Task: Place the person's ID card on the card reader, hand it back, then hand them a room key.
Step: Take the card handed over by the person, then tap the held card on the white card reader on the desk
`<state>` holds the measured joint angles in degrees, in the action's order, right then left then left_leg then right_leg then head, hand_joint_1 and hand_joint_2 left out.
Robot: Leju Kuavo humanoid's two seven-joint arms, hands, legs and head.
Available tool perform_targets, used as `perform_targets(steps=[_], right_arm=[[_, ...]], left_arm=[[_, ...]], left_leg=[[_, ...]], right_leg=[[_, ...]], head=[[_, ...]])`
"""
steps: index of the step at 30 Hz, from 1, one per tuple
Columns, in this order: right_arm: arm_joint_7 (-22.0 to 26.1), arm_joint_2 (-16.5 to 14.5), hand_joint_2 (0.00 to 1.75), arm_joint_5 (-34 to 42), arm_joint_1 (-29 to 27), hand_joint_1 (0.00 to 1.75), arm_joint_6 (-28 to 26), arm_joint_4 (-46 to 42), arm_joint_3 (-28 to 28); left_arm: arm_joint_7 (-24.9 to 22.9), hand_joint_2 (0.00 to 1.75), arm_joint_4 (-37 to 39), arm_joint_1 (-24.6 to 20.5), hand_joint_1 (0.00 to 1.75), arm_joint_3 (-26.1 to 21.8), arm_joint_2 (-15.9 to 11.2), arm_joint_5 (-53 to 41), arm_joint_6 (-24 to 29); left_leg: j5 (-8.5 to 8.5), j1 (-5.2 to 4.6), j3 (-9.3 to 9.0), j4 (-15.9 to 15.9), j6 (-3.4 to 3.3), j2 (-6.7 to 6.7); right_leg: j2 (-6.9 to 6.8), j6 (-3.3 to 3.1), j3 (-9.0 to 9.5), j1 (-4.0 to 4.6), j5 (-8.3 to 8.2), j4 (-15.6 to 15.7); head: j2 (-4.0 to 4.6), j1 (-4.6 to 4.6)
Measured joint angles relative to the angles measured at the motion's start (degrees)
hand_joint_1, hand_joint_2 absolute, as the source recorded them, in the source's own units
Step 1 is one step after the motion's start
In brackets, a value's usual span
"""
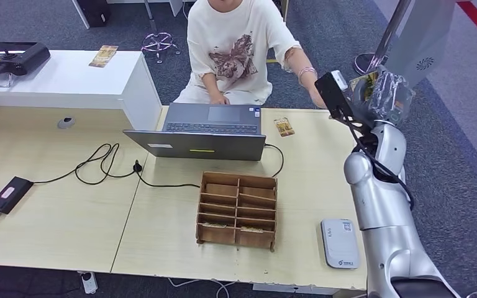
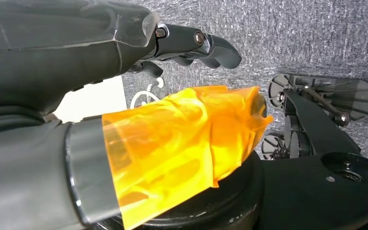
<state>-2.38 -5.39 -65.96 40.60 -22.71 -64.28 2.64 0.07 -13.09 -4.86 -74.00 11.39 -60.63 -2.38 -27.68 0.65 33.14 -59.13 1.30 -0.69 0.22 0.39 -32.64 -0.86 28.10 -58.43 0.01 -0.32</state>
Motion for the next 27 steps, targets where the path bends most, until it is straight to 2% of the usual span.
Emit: perform_targets(steps=[3, 6, 11, 16, 23, 27], right_arm=[[1.8, 0.5, 1.75, 5.4, -2.1, 1.75, 0.2, -3.8, 0.0], [3.5, 1.5, 1.75, 15.6, -5.0, 1.75, 3.2, -8.6, 0.1], [5.3, 5.1, 1.75, 37.4, -10.5, 1.75, 13.8, -15.7, -0.2], [7.5, 10.3, 1.75, 54.8, -16.2, 1.75, 24.3, -19.3, -2.7], [9.3, 18.4, 1.75, 69.3, -26.7, 1.75, 35.2, -23.9, -6.4], [9.6, 23.2, 1.75, 73.4, -32.7, 1.75, 39.3, -25.9, -7.8]], left_arm=[[0.0, 0.0, 0.0, 0.2, 0.0, -0.1, 0.0, 0.6, 0.1], [0.1, 0.0, 0.0, 0.4, 0.0, -0.4, 0.1, 1.6, 0.2], [0.5, 0.0, 0.0, 0.7, 0.0, -1.7, 0.5, 3.6, 0.5], [0.5, 0.0, 0.0, 0.8, 0.0, -3.0, 0.9, 4.7, 0.4], [1.0, 0.0, 0.0, 1.0, 0.0, -4.6, 1.3, 6.0, 0.4], [1.3, 0.0, 0.0, 1.1, 0.0, -5.2, 1.5, 6.3, 0.3]], left_leg=[[0.0, 0.0, 0.01, 0.0, 0.0, 0.0], [-0.01, 0.0, 0.02, 0.0, 0.0, -0.01], [-0.02, -0.01, 0.04, 0.0, -0.02, -0.03], [-0.03, -0.02, 0.07, 0.0, -0.04, -0.14], [-0.11, -0.02, 0.1, 0.0, -0.12, -0.2], [-0.16, -0.03, 0.13, 0.0, -0.17, -0.15]], right_leg=[[0.0, 0.0, -0.01, 0.0, 0.0, 0.0], [-0.01, 0.0, -0.01, 0.0, 0.0, 0.0], [-0.04, 0.01, -0.02, -0.01, 0.0, 0.1], [-0.15, 0.02, 0.02, -0.02, 0.01, 0.1], [-0.21, 0.05, 0.02, -0.02, 0.04, 0.1], [-0.17, 0.05, 0.0, -0.02, 0.05, 0.1]], head=[[0.0, -0.01], [0.01, -0.01], [-0.01, 0.0], [0.0, -0.02], [0.0, 0.01], [-0.01, 0.0]])
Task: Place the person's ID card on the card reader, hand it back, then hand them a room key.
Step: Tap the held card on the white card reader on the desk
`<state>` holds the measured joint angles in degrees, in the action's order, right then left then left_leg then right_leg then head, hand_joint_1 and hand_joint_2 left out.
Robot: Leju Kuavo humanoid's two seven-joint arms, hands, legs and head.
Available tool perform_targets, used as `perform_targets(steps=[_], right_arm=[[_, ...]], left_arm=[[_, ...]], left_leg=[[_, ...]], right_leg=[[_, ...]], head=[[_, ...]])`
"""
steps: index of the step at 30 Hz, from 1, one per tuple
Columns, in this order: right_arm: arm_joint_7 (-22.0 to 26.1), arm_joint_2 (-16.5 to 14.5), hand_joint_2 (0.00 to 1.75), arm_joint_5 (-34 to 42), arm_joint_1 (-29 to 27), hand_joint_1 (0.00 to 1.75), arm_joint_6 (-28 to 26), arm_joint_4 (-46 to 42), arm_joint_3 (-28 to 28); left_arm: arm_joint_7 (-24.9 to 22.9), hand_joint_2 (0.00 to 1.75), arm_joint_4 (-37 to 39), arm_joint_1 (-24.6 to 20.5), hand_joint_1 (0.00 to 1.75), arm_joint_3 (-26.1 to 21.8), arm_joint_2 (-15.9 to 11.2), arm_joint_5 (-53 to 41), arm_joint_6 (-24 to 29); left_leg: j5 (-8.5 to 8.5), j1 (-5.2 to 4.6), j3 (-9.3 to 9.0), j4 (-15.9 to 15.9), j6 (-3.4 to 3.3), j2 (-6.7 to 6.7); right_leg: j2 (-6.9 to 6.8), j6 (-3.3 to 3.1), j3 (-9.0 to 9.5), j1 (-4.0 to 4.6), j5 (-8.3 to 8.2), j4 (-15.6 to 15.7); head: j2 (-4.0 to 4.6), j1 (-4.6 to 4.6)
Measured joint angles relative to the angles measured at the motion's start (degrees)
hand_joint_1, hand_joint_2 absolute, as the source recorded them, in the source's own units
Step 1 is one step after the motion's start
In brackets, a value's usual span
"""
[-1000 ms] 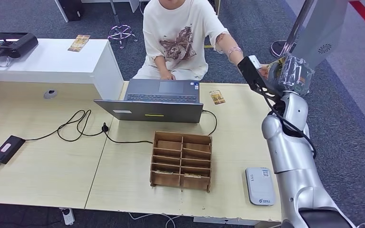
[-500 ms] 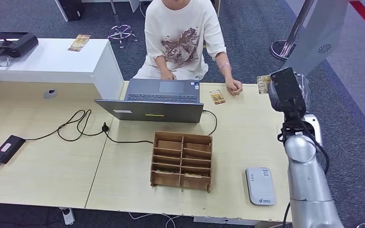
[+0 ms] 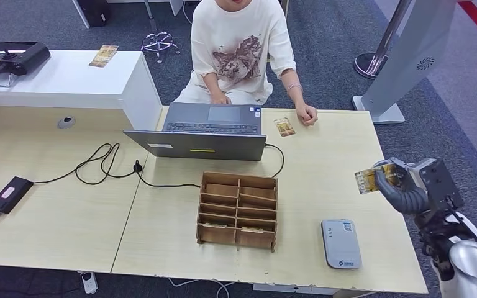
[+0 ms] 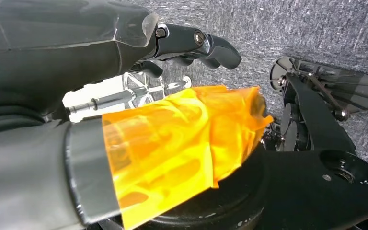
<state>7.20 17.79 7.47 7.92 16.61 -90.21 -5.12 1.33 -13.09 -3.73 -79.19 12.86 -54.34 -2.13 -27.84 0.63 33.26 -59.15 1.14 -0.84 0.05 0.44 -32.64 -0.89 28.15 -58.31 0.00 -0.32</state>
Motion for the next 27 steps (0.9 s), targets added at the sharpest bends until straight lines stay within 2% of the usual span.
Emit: perform_targets(steps=[3, 7, 17, 27], right_arm=[[0.2, 2.0, 1.75, -0.3, -2.5, 1.75, 0.9, -0.7, -0.2], [0.1, 2.5, 1.75, -1.8, -4.4, 1.75, 1.1, -0.4, 0.9], [-0.4, 2.6, 1.75, -3.2, -4.7, 1.75, 1.4, 5.7, 6.1], [-0.4, 1.9, 1.75, -4.8, -4.6, 1.75, -0.2, 13.0, 8.6]], left_arm=[[0.0, 0.0, 0.0, 0.0, 0.0, -0.2, 0.0, -0.1, -0.1], [0.1, 0.0, 0.0, 0.0, 0.0, -0.5, 0.1, -0.2, -0.1], [0.1, 0.0, 0.0, 0.0, 0.0, -0.6, 0.1, -1.0, -0.1], [0.1, 0.0, 0.0, 0.0, 0.0, -0.6, 0.1, -1.5, -0.1]], left_leg=[[0.0, 0.01, -0.02, 0.0, 0.0, 0.09], [0.01, 0.02, -0.05, 0.0, 0.01, 0.09], [0.02, 0.01, -0.07, 0.0, 0.02, 0.12], [0.02, 0.01, -0.06, 0.0, 0.01, 0.12]], right_leg=[[0.09, 0.0, -0.02, 0.01, 0.0, 0.0], [0.07, 0.0, 0.0, 0.02, 0.0, 0.0], [0.09, -0.01, 0.01, 0.01, -0.01, 0.0], [0.09, 0.0, 0.0, 0.01, -0.01, 0.0]], head=[[0.01, 0.01], [0.0, 0.03], [0.01, 0.01], [0.01, 0.02]])
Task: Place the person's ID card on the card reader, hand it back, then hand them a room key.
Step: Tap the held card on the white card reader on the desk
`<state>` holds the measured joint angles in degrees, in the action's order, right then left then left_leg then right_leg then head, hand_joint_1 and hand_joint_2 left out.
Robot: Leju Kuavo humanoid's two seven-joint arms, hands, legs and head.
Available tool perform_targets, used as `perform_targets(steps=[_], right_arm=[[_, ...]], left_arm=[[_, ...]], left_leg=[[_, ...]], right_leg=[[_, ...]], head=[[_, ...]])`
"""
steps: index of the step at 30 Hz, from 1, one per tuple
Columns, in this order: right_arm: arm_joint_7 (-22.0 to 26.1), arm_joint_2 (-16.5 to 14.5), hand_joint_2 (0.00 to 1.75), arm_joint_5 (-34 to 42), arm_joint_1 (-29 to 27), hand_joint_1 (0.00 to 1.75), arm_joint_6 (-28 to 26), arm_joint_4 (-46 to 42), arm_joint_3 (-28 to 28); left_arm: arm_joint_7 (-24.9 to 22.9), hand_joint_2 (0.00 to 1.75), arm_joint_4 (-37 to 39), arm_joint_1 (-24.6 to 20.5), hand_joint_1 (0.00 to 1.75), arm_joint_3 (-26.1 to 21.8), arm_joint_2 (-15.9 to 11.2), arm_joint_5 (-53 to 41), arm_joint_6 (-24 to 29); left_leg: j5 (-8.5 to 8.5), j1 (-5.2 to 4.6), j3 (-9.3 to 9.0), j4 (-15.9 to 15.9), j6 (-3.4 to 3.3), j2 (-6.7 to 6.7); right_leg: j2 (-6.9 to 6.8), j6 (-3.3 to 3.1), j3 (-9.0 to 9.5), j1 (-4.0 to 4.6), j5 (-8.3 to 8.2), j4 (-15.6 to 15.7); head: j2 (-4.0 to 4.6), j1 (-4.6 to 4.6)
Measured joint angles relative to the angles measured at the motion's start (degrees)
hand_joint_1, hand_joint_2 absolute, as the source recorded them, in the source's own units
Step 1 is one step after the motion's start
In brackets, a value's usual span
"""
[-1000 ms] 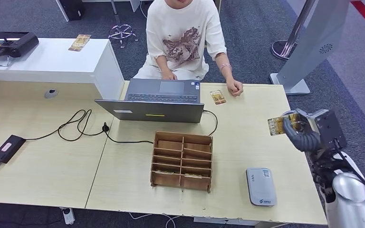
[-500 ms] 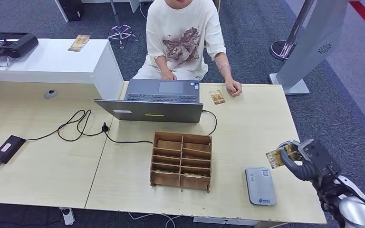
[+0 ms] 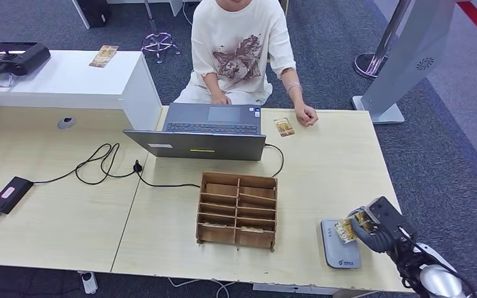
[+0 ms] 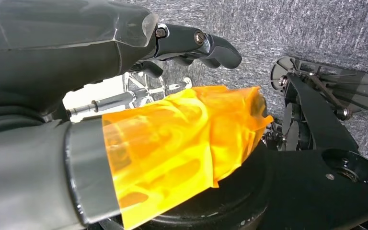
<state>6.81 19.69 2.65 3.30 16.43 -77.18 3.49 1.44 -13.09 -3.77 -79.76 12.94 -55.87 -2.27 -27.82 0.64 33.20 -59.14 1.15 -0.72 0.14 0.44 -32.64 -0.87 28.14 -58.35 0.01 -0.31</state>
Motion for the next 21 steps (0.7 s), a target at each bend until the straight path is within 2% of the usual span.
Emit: perform_targets(steps=[15, 18, 21], right_arm=[[0.3, -0.6, 1.75, -1.2, 0.5, 1.75, 0.0, 5.3, 0.3], [-0.7, -0.6, 1.75, -5.0, 0.9, 1.75, -2.1, 5.7, 0.7], [-3.5, -0.6, 1.75, -12.7, 2.2, 1.75, -6.9, 6.6, 1.8]], left_arm=[[-0.2, 0.0, 0.0, 0.0, 0.0, 0.0, 0.0, -0.1, -0.1], [-0.2, 0.0, 0.0, 0.0, 0.0, 0.0, 0.0, -0.1, -0.1], [-0.3, 0.0, 0.0, 0.0, 0.0, 0.0, 0.0, 0.1, 0.0]], left_leg=[[0.0, 0.0, 0.0, 0.0, 0.0, 0.0], [0.0, 0.0, -0.05, 0.0, 0.0, 0.01], [0.0, 0.01, -0.11, 0.0, 0.0, 0.05]], right_leg=[[0.0, 0.0, 0.02, 0.0, 0.0, 0.0], [0.01, 0.0, 0.07, 0.01, 0.0, 0.0], [0.04, 0.01, 0.13, 0.01, -0.01, 0.0]], head=[[0.01, 0.0], [0.01, -0.01], [0.01, -0.01]])
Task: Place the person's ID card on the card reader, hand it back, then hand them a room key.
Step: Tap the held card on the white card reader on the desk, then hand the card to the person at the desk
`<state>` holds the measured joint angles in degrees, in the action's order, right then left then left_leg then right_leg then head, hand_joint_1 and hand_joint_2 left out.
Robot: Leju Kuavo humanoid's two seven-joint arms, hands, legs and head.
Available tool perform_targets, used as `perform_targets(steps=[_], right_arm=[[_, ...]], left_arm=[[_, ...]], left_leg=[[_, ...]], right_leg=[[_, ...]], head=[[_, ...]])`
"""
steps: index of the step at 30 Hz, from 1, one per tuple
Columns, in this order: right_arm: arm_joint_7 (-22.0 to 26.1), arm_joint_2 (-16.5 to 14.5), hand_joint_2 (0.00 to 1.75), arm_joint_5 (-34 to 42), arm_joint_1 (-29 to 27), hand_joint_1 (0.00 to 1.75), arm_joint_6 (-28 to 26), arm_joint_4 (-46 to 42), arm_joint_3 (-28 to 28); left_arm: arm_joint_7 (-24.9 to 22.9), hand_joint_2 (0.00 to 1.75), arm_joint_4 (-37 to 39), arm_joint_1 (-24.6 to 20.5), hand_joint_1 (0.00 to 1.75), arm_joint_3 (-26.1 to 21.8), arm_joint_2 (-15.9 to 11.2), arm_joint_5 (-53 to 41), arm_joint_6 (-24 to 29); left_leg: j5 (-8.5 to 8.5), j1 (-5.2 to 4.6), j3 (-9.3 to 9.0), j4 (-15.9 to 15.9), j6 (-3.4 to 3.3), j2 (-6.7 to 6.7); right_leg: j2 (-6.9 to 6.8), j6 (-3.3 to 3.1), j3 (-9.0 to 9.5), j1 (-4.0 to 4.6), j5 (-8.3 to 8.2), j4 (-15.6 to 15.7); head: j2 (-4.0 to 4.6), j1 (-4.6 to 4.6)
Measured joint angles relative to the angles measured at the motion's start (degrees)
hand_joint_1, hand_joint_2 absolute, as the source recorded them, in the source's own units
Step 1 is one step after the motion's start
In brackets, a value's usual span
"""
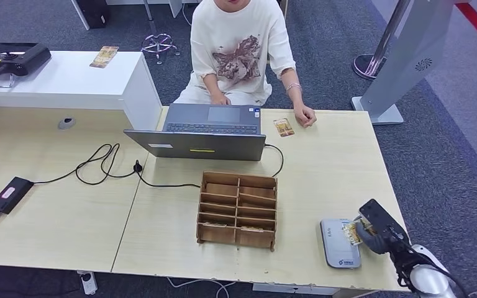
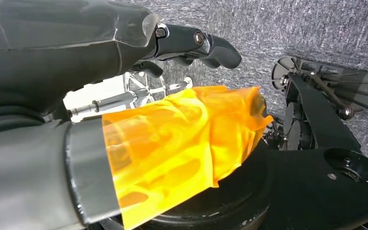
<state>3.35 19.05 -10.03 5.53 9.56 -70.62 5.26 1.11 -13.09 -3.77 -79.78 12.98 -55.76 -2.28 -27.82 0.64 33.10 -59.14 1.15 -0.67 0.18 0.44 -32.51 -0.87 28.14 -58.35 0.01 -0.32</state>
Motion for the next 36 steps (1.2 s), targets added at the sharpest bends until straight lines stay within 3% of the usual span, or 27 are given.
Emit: perform_targets(steps=[7, 26, 36], right_arm=[[-1.8, -1.7, 1.75, -8.3, 3.3, 1.75, -2.7, 2.7, 1.5], [1.5, -4.4, 1.75, -9.2, 5.4, 1.75, -4.5, 0.5, -0.2], [-0.4, -6.5, 1.75, -23.5, 12.6, 1.75, -11.8, -6.5, -0.8]], left_arm=[[-0.4, 0.0, 0.0, -0.1, 0.0, -0.3, 0.1, 0.3, 0.2], [-0.4, 0.0, 0.0, -0.1, 0.0, -0.6, 0.4, 1.0, 0.6], [-0.3, 0.0, 0.0, -0.4, 0.0, -0.9, 0.5, 0.8, 1.4]], left_leg=[[0.0, 0.01, -0.2, 0.0, 0.0, 0.09], [0.01, 0.0, -0.18, 0.0, 0.0, 0.04], [0.09, -0.01, -0.08, 0.0, 0.02, 0.03]], right_leg=[[0.09, 0.02, 0.15, 0.01, -0.05, 0.0], [0.06, 0.03, 0.17, 0.0, -0.07, 0.0], [0.05, 0.03, 0.05, -0.02, -0.08, -0.1]], head=[[0.0, -0.01], [-0.01, 0.01], [0.0, -0.01]])
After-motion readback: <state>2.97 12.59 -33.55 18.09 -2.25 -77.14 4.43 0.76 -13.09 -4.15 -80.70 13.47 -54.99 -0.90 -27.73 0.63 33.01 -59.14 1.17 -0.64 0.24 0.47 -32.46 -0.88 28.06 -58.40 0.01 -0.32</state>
